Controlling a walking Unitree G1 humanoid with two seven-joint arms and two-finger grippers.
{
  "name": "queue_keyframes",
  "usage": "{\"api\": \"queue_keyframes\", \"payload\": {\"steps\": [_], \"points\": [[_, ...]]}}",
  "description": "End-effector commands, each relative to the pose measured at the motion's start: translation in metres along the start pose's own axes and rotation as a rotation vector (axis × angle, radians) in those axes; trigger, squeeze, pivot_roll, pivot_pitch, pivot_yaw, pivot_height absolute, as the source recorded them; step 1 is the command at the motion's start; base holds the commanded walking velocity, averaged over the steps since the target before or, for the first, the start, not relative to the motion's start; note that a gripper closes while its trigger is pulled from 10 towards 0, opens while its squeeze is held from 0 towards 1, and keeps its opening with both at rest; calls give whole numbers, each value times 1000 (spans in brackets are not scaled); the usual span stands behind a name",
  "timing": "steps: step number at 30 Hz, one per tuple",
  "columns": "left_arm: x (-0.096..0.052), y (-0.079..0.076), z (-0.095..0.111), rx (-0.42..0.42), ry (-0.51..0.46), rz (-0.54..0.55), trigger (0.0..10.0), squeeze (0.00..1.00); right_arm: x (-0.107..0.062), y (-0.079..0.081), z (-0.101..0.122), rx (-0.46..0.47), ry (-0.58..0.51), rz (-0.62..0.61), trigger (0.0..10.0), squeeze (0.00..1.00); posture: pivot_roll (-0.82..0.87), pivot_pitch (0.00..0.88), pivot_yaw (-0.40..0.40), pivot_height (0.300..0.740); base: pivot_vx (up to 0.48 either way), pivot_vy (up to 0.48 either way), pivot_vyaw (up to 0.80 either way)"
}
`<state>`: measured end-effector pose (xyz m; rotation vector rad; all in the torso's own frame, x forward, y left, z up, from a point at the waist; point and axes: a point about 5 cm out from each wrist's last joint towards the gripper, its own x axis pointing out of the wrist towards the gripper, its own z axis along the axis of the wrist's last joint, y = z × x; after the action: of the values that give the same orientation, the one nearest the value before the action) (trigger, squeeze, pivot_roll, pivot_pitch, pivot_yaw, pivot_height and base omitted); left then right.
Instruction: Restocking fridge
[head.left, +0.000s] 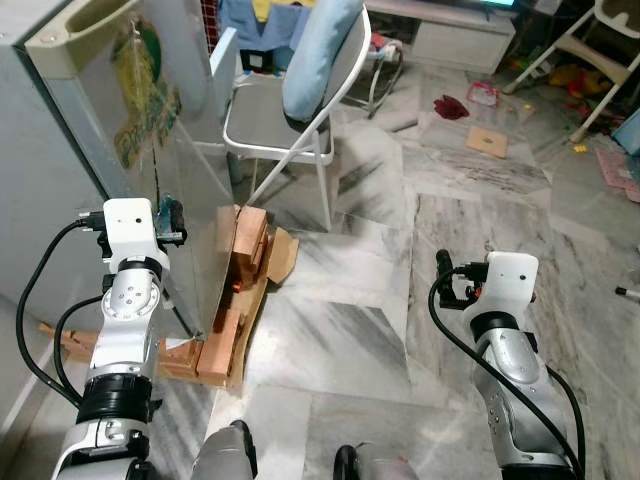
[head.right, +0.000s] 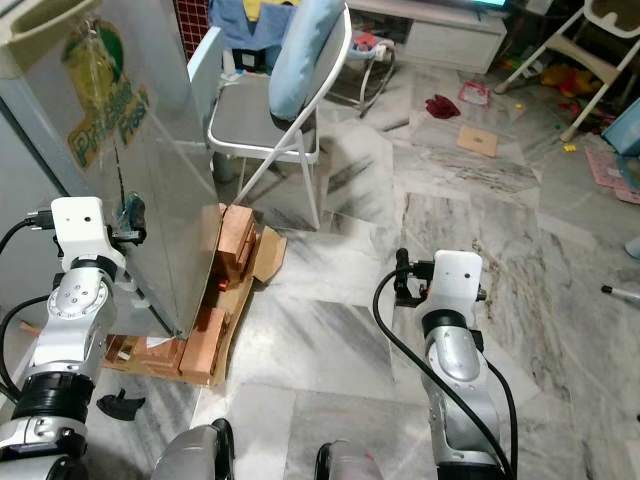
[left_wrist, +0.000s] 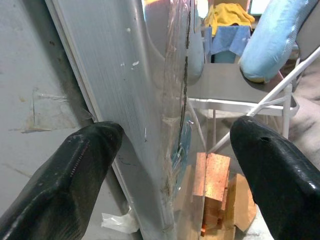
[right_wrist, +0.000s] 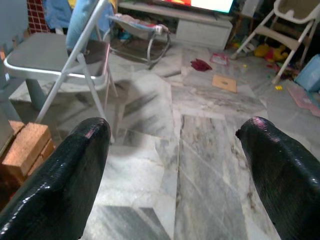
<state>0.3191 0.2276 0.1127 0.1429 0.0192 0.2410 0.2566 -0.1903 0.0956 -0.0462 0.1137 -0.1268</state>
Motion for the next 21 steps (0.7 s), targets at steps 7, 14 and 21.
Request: {"api": "queue_keyframes", "payload": {"steps": [7,14,21], "points": [[0,23,3,47,-35,107,10000,0,4,3,9,-11,-23,15,10000,0,-16,149,-57,740,0,0,0],[2,27,3,14,-21,164,10000,0,3,4,7,-9,-18,19,10000,0,-17,141,-62,740,0,0,0],[7,-3,4,-48,-29,-30,10000,0,5,5,7,-14,-14,27,10000,0,-15,135,-73,740,0,0,0]]}}
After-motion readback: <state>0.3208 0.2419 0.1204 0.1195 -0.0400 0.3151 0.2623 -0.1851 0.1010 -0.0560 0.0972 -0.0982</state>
